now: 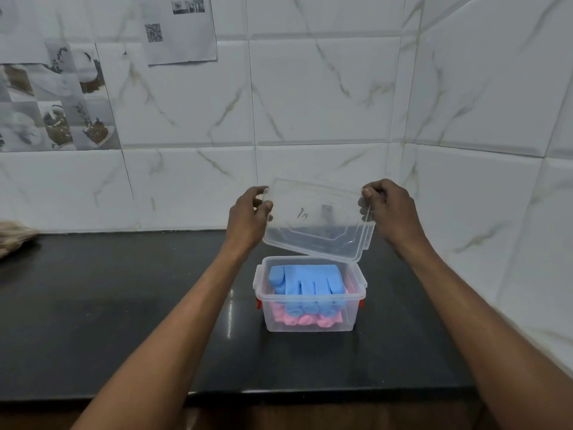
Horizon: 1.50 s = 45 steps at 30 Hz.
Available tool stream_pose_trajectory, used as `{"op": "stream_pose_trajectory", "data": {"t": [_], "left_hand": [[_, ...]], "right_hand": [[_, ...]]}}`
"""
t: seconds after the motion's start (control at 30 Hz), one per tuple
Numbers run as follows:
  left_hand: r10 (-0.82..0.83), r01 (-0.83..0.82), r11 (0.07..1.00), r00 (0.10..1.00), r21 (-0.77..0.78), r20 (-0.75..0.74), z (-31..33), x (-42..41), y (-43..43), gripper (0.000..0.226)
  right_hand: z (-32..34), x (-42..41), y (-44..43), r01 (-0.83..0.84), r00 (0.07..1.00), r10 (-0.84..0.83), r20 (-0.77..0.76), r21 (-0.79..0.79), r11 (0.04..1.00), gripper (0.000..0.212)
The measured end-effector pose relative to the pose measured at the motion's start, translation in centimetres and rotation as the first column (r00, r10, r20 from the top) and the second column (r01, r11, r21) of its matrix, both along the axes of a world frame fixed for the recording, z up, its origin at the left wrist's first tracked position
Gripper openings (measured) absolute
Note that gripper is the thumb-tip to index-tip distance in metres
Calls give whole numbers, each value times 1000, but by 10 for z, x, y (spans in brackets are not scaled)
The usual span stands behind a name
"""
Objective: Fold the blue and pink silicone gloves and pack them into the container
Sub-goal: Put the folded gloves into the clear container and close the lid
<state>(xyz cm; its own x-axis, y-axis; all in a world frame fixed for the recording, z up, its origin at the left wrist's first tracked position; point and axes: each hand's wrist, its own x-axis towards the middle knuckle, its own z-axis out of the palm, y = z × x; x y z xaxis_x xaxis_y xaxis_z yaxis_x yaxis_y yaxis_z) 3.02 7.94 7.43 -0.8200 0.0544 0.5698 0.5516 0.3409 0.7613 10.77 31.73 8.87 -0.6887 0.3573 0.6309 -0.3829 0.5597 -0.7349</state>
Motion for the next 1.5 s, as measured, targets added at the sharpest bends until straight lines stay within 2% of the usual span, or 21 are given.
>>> {"op": "stream_pose_trajectory", "data": {"t": [0.1, 0.23, 0.3, 0.33, 0.4, 0.5, 0.6, 0.63, 0.73, 0.83, 0.93, 1.13, 1.33, 1.4, 1.5], "left_hand": [[136, -134, 990, 987, -32, 82, -8, -2, -3, 29], [188, -199, 980, 959, 29, 210, -21, -2, 0, 20], [215, -223, 975, 951, 11, 222, -22, -2, 1, 14], [220, -220, 975, 949, -28, 224, -22, -1, 1, 18], [208, -181, 974, 950, -134, 232, -19, 1, 0, 29], [258, -169, 931, 931, -324, 259, -13, 5, -1, 39], [352, -174, 832, 899, -527, 260, -14, 14, 3, 14], [396, -192, 783, 887, -591, 236, -18, 16, 5, 7], [489, -265, 652, 863, -711, 128, -33, 21, 12, 22], [507, -297, 604, 859, -739, 68, -40, 25, 16, 23], [506, -305, 606, 861, -735, 59, -43, 25, 17, 22], [504, -285, 637, 857, -717, 107, -46, 24, 15, 23], [466, -248, 733, 861, -633, 202, -58, 18, 9, 17], [448, -232, 764, 863, -602, 235, -62, 16, 6, 20], [347, -178, 813, 913, -554, 215, -70, 16, 4, 28]], "right_hand": [[-15, -10, 3, 4, 993, 14, 113, -152, 988, 27], [-45, -19, 3, 5, 942, 51, 331, -168, 986, 41], [-54, -20, 3, 36, 948, 26, 317, -190, 981, 33], [-54, -19, 2, 69, 955, -13, 296, -178, 982, 29], [-48, -16, 1, 139, 954, -106, 279, -101, 985, 28], [-39, -12, -4, 196, 908, -242, 342, 162, 967, 35], [-44, -7, -15, 224, 815, -402, 418, 413, 883, 31], [-48, -6, -19, 232, 796, -438, 418, 459, 858, 31], [-60, -2, -28, 255, 763, -501, 408, 521, 814, 31], [-68, 2, -34, 276, 751, -541, 380, 564, 779, 22], [-70, 3, -37, 270, 742, -546, 389, 572, 774, 14], [-70, 0, -38, 267, 712, -579, 397, 609, 747, 15], [-75, -3, -36, 256, 700, -575, 425, 601, 757, 15], [-78, -4, -32, 243, 706, -558, 436, 590, 769, 15], [-84, -5, -27, 173, 711, -510, 485, 582, 795, 12]]}}
